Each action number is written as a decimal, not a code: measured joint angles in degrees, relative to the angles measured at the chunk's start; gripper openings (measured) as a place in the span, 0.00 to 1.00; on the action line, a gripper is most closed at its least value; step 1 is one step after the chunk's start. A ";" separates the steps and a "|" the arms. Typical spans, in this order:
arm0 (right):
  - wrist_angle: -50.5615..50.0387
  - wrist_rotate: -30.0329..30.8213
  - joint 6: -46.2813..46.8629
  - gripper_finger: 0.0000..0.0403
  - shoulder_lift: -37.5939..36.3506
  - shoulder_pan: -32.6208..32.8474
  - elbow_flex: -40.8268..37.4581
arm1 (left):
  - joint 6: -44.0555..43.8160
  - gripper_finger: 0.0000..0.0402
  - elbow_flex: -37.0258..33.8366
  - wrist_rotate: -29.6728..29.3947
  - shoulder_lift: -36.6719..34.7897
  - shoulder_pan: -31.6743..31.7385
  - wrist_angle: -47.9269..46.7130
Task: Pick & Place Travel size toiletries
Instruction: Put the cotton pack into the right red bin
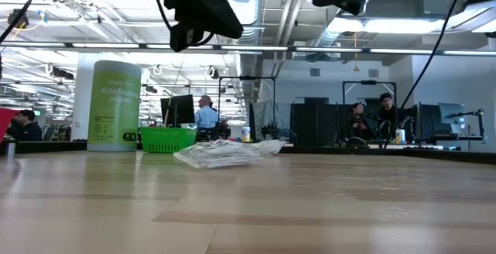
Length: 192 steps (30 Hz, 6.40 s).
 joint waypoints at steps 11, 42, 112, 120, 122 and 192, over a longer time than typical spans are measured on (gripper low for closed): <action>3.13 -1.30 -2.27 0.35 8.49 -1.55 -0.07 | -3.26 0.11 -1.21 -1.07 0.00 0.09 -3.73; 10.15 -8.32 -7.56 0.25 19.97 -9.60 -0.14 | -21.81 0.01 -16.68 0.27 0.02 -0.07 7.11; 19.42 8.11 10.40 0.00 17.70 1.95 -9.44 | 0.15 0.00 -4.98 8.66 17.07 8.57 10.71; 19.31 8.36 10.54 0.00 17.73 1.45 -9.46 | 1.34 0.00 -4.98 8.91 17.07 7.32 11.57; 19.31 8.45 10.52 0.00 17.73 1.45 -9.46 | 1.64 0.00 -4.98 9.10 17.07 6.70 11.57; 23.13 1.93 8.59 0.00 30.01 0.84 -3.54 | -30.05 0.25 -10.76 5.14 9.66 -6.10 9.05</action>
